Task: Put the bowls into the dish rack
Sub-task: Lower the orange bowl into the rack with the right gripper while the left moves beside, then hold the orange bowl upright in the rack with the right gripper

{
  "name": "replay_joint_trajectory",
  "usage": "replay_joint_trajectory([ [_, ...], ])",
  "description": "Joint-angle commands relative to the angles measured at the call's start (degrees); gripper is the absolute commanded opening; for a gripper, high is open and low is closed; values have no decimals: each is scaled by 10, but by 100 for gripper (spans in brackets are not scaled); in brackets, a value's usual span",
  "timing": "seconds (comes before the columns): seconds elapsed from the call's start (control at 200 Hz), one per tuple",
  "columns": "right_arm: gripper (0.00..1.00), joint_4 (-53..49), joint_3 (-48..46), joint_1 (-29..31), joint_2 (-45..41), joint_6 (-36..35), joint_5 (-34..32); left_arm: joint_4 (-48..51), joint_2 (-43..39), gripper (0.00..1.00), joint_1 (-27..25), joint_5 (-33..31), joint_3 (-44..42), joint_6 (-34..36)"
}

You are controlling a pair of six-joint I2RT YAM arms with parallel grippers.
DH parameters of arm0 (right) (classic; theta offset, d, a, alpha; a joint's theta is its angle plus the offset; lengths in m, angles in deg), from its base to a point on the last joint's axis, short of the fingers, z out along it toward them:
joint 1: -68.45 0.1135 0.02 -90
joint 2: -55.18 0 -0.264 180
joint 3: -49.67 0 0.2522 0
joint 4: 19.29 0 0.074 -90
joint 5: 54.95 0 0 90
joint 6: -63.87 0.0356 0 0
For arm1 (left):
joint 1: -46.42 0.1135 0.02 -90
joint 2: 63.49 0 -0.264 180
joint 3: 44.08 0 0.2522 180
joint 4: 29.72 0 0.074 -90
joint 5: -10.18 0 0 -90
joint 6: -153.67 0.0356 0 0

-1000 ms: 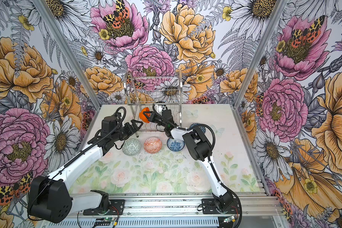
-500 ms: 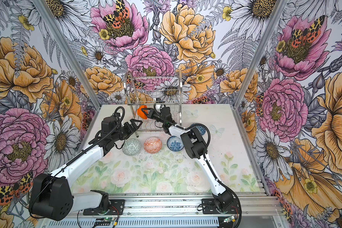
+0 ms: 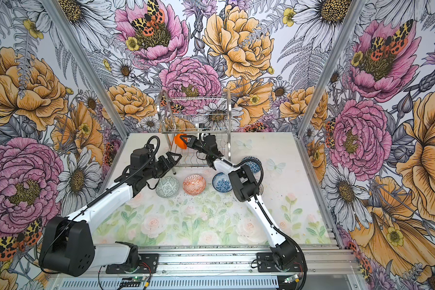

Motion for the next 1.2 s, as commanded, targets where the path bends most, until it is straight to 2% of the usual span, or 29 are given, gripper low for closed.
replay_joint_trajectory([
  [0.0, 0, 7, 32, -4, 16, 8, 0, -12, 4, 99, 4, 14, 6, 0],
  [0.941, 0, -13, 81, 0, 73, 35, -42, -13, 11, 99, 18, 29, 9, -10],
  [1.196, 0, -53, 92, 5, 77, 20, -49, -12, 17, 99, 16, 30, 9, -13],
])
